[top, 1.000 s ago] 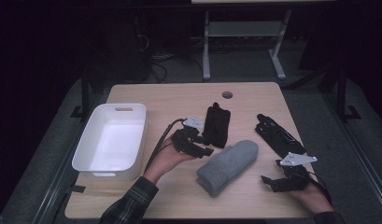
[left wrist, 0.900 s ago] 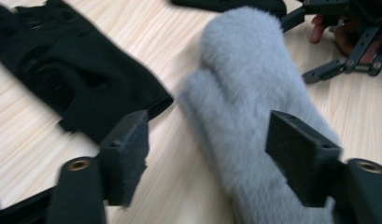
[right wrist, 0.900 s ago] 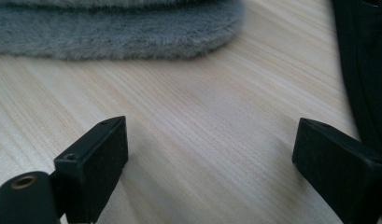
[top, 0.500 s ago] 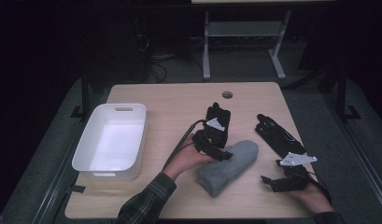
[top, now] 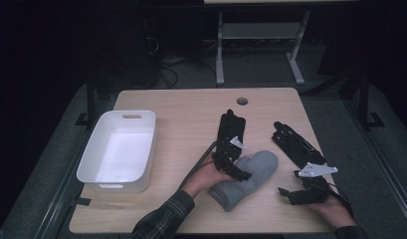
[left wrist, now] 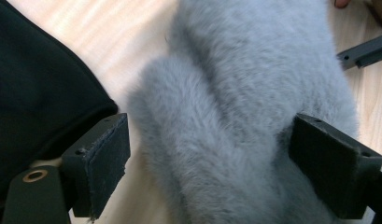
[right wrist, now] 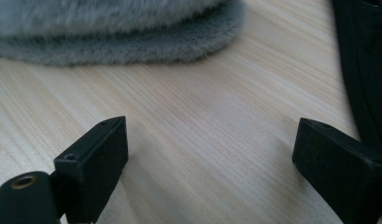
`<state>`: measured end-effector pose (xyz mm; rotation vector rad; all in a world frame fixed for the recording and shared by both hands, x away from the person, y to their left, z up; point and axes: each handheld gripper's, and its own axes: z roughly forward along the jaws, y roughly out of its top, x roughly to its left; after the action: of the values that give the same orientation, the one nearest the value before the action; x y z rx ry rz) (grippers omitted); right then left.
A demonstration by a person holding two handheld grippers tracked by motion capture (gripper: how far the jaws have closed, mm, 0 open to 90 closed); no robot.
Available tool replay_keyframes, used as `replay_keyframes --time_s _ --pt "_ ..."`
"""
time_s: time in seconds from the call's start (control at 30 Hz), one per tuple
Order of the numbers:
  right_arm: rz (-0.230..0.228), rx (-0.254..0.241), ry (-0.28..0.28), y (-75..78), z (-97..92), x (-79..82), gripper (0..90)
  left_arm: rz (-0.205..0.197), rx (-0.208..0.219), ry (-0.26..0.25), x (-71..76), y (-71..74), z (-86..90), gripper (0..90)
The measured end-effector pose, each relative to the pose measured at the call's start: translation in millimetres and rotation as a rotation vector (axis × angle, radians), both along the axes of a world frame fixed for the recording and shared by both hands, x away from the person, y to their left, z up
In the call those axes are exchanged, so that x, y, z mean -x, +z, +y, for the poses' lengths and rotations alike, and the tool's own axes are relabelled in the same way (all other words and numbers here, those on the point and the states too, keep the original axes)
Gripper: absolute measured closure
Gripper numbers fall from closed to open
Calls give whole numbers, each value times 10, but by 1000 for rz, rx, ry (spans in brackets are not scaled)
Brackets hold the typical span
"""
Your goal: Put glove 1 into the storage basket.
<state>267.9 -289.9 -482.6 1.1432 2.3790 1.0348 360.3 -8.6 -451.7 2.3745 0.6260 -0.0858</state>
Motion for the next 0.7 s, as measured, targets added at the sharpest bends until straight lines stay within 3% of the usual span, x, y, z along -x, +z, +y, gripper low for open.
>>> replay_keyframes --time_s 0.2,0.43,0.7 --pt "1 0 -1 0 1 1 102 51 6 1 -16 -71 11 131" --pt "3 -1 -3 0 2 3 103 54 9 -8 -13 -81 6 136" --pt "3 -1 -3 0 3 1 102 89 26 -72 5 -69 -14 340"
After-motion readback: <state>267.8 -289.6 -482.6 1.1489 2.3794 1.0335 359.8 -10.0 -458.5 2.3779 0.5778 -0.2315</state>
